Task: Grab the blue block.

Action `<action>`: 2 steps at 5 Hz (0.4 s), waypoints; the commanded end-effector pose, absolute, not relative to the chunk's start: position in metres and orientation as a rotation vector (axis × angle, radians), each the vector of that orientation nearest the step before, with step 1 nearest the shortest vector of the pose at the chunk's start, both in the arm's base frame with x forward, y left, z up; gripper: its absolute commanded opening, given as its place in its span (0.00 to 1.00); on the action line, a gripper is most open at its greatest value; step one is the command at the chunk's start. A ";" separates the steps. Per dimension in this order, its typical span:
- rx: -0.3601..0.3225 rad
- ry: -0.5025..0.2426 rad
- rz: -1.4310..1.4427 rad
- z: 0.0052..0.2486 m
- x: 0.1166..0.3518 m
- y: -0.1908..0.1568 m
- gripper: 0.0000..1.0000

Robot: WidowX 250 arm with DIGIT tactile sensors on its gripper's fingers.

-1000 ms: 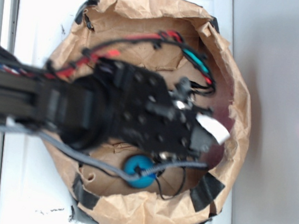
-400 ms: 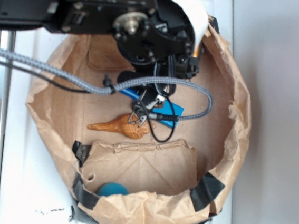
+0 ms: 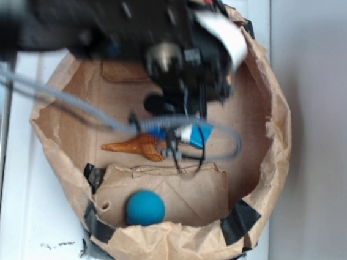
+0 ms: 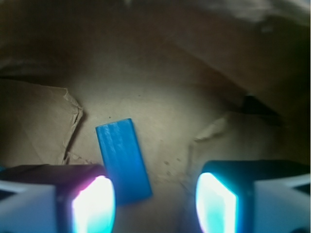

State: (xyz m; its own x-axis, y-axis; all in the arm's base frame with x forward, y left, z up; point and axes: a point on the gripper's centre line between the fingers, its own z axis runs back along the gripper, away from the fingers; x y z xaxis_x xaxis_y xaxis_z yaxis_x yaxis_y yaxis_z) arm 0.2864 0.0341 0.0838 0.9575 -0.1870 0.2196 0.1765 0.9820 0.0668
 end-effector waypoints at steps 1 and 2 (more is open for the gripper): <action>0.092 -0.205 -0.217 0.058 0.307 0.023 1.00; 0.103 -0.177 -0.227 0.042 0.316 0.018 1.00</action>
